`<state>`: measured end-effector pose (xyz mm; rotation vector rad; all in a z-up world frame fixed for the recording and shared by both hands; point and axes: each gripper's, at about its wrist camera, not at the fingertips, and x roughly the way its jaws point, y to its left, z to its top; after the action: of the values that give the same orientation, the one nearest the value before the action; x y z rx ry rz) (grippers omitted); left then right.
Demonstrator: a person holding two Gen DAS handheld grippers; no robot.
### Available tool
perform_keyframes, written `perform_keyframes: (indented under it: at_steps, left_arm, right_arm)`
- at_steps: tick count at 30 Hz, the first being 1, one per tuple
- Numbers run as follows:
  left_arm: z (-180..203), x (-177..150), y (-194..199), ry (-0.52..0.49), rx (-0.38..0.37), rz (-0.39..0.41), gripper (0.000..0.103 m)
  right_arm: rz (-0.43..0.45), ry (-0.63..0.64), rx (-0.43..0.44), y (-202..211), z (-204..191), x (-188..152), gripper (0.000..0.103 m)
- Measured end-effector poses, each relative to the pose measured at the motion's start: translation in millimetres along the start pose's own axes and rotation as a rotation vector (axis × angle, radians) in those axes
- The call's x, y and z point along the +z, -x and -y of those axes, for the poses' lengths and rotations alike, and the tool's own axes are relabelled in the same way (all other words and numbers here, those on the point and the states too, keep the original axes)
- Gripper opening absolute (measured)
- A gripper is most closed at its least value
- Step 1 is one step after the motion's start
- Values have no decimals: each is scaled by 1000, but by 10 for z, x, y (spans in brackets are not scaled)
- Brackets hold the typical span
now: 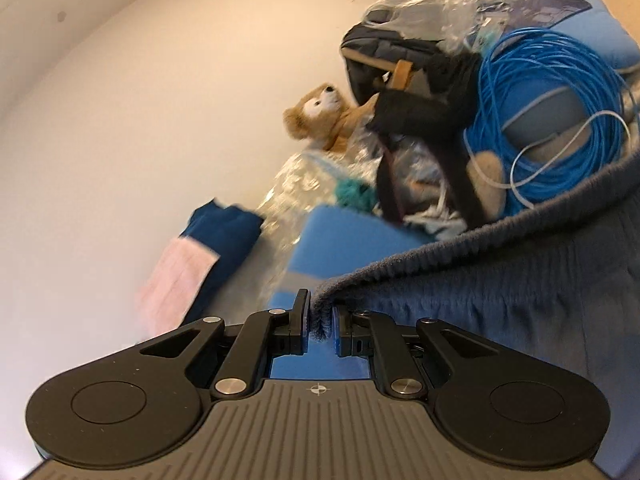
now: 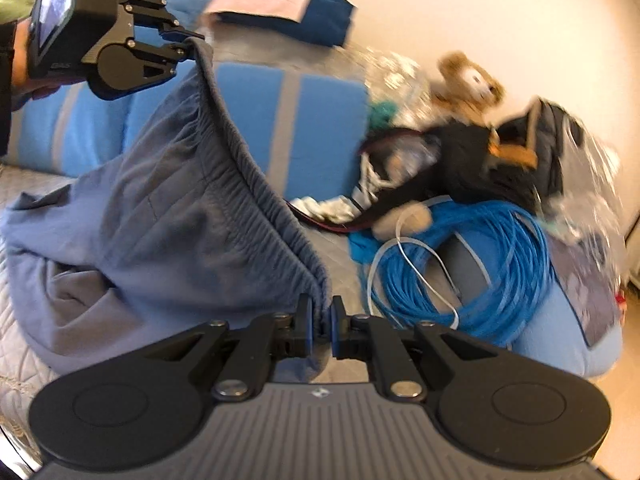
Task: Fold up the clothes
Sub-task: 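Lift the sweatpants by the waistband with both grippers, raising them off the bed, then lower the sweatpants onto the bed and open both grippers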
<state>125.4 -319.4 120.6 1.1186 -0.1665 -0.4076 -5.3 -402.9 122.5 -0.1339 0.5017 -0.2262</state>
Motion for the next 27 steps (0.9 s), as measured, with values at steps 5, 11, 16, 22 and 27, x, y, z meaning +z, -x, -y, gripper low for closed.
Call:
perform_keyframes:
  at_steps: [5, 11, 16, 22, 27]
  left_arm:
    - [290, 212, -415, -23, -50, 6, 10]
    - [662, 376, -916, -19, -116, 5, 10]
    - [1017, 423, -1329, -23, -187, 3, 10]
    - [1435, 406, -1764, -28, -269, -8, 10]
    - [1789, 325, -2033, -44, -333, -14, 10]
  right_arm:
    - [-57, -53, -4, -178, 194, -98, 9]
    - [-141, -123, 23, -479, 405, -203, 9]
    - [-220, -164, 44, -778, 561, -272, 9]
    - [-331, -272, 63, -1120, 758, -332, 9]
    - [-392, -309, 73, -1325, 841, -379, 9]
